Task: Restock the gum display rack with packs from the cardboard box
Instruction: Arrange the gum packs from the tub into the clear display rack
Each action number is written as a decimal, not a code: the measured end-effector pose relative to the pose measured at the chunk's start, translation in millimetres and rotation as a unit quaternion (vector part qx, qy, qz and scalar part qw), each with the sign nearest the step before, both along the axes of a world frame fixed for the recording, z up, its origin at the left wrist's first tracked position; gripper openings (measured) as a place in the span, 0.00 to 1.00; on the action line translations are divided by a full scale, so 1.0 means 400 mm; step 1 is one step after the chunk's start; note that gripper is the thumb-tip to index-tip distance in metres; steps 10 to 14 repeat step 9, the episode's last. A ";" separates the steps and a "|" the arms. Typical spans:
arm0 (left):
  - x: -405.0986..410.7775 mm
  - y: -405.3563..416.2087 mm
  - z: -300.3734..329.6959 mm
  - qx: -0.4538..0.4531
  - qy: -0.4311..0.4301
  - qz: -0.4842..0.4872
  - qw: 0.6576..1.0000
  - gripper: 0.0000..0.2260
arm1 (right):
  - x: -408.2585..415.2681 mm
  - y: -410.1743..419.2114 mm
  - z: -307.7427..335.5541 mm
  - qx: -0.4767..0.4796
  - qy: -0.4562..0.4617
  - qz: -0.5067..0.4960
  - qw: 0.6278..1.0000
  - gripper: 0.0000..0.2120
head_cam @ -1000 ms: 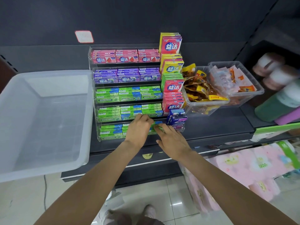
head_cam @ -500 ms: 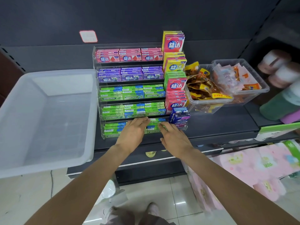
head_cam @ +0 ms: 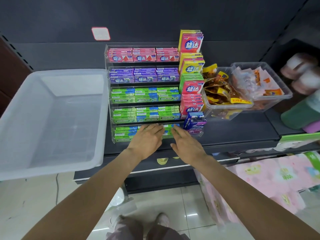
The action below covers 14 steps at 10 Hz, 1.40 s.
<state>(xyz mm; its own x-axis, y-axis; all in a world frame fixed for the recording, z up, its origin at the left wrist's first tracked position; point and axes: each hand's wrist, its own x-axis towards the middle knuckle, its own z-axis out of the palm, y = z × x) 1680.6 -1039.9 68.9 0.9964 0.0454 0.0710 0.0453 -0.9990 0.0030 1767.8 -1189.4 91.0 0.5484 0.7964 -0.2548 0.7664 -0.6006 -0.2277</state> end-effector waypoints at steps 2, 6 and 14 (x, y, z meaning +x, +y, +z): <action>-0.013 0.005 0.000 -0.001 0.025 0.003 1.000 0.20 | -0.008 0.015 -0.009 -0.002 -0.005 -0.013 1.000 0.29; -0.008 -0.020 0.022 -0.043 0.030 0.110 0.992 0.17 | -0.008 0.024 0.002 -0.008 0.024 -0.032 0.999 0.27; -0.020 -0.031 0.040 -0.081 0.001 0.204 0.976 0.15 | -0.010 0.012 0.025 0.037 0.039 -0.043 0.998 0.24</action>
